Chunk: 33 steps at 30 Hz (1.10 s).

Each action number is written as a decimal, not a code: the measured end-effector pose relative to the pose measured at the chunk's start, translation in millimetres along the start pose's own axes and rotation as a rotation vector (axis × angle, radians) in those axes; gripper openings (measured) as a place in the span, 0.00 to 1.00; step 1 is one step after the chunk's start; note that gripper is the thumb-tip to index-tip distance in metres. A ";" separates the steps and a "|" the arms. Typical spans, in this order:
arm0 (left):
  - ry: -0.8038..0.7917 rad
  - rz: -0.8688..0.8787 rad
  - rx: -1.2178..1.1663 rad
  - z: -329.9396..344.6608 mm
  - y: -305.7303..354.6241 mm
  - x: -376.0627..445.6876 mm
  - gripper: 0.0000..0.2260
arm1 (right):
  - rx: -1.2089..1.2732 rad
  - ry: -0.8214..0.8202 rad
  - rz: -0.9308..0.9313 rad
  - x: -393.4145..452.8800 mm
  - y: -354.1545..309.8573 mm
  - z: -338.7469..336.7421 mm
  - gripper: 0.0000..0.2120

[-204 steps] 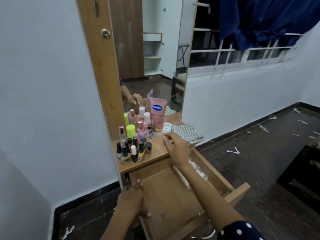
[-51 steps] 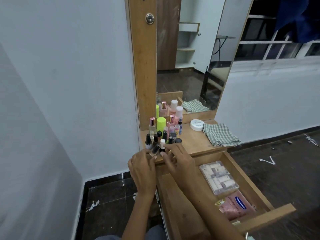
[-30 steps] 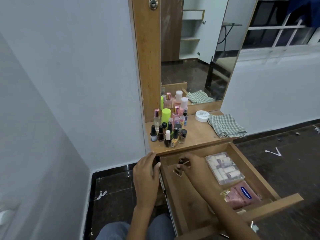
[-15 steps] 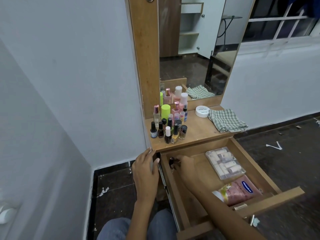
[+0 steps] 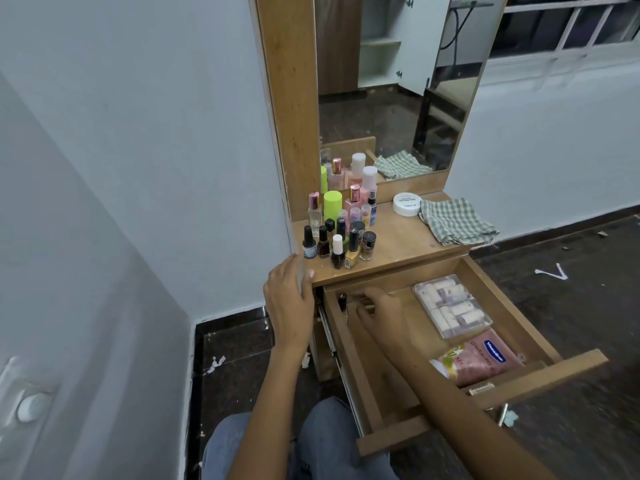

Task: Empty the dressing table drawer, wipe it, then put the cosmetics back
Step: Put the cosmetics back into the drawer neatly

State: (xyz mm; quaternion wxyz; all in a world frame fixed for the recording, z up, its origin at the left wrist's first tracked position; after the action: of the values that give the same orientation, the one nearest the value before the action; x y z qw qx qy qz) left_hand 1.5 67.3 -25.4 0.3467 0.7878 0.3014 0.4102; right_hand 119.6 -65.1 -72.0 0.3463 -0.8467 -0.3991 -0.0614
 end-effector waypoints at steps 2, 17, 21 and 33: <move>0.000 -0.003 -0.013 2.3 4.5 11.4 0.17 | 0.008 0.084 -0.035 0.1 -2.6 -8.2 0.09; 0.017 -0.081 -0.011 18.9 -14.3 31.5 0.15 | 0.145 0.289 -0.117 -3.8 -12.8 -27.8 0.07; 0.019 0.032 -0.026 7.2 -0.2 -12.2 0.13 | 0.254 0.174 -0.157 -2.6 -26.0 -22.0 0.18; -0.094 0.114 -0.032 25.3 23.6 -50.7 0.15 | 0.125 0.291 -0.093 -5.3 -6.2 -32.1 0.07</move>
State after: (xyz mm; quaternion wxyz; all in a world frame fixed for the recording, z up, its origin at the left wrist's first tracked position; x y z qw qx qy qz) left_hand 3.2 7.6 -39.5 0.3493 0.8165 0.2329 0.3963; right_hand 117.1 -86.0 -46.5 0.4491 -0.7865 -0.3864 -0.1744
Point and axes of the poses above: each hand's wrist, its own x-axis towards the middle knuckle, its own z-axis out of the palm, y = z × x, the point moved 6 cm from there along x, towards the middle knuckle, and after that the axes turned 12 degrees about -x, right-handed, at the moved point
